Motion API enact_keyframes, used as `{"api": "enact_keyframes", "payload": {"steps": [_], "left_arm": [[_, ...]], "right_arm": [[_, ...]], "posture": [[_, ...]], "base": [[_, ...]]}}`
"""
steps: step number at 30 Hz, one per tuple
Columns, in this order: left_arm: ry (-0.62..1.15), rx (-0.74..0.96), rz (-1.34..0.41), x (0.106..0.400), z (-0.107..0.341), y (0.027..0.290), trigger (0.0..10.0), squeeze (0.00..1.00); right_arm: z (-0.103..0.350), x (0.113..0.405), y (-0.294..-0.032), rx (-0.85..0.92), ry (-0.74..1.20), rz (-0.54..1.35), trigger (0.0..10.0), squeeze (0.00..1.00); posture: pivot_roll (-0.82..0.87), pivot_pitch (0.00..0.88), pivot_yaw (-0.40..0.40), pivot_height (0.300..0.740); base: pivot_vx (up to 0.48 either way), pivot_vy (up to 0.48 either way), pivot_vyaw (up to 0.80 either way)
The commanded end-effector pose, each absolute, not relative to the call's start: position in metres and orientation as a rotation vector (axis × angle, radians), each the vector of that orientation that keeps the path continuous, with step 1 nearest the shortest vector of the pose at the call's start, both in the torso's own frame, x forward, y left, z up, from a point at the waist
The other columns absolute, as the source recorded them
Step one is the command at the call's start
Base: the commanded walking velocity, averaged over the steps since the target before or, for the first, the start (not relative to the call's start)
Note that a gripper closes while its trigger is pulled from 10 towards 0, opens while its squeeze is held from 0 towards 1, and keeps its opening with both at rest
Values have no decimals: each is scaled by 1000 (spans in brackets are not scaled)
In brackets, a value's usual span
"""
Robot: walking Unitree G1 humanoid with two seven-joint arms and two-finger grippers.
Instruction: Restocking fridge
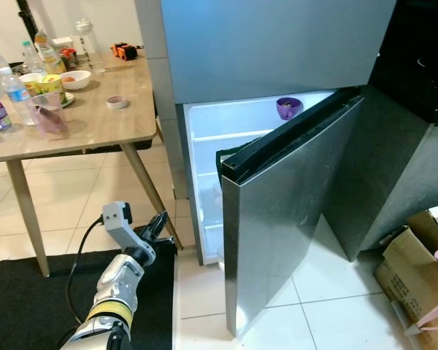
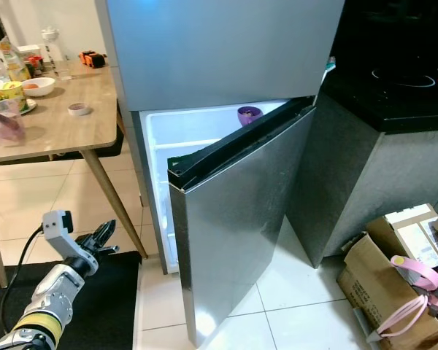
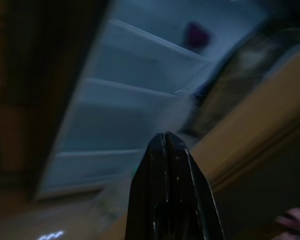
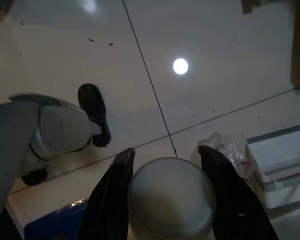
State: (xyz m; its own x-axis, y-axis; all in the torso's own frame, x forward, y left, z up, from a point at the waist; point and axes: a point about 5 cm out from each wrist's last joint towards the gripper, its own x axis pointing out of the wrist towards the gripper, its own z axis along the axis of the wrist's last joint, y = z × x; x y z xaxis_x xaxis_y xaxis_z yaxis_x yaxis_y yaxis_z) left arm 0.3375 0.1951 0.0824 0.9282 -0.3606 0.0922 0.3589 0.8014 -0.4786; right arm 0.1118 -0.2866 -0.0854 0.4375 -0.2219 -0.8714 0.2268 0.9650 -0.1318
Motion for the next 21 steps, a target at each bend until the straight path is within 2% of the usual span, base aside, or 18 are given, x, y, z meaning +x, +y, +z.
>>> {"api": "enact_keyframes", "payload": {"steps": [1,2,5,9,21], "left_arm": [[-41,-498,-468,345,97,182,10000,0],[-75,-483,-520,350,107,173,10000,0],[-98,-476,-538,354,114,168,10000,0],[-139,-461,-445,358,120,173,10000,0],[-197,-442,-286,355,120,186,10000,0]], "right_arm": [[-85,113,-287,12,1075,-283,10000,0],[-85,114,-287,21,1073,-285,10000,0],[-85,115,-286,25,1069,-280,10000,0],[-84,116,-286,33,1063,-281,10000,0],[-84,115,-287,28,1068,-274,10000,0]], "posture": [[-113,26,15,740],[-113,26,15,740],[-115,30,12,740],[-119,34,12,740],[-115,39,13,740]], "base": [[0,0,0],[0,0,0],[0,0,-267],[0,0,-800],[0,0,0]]}}
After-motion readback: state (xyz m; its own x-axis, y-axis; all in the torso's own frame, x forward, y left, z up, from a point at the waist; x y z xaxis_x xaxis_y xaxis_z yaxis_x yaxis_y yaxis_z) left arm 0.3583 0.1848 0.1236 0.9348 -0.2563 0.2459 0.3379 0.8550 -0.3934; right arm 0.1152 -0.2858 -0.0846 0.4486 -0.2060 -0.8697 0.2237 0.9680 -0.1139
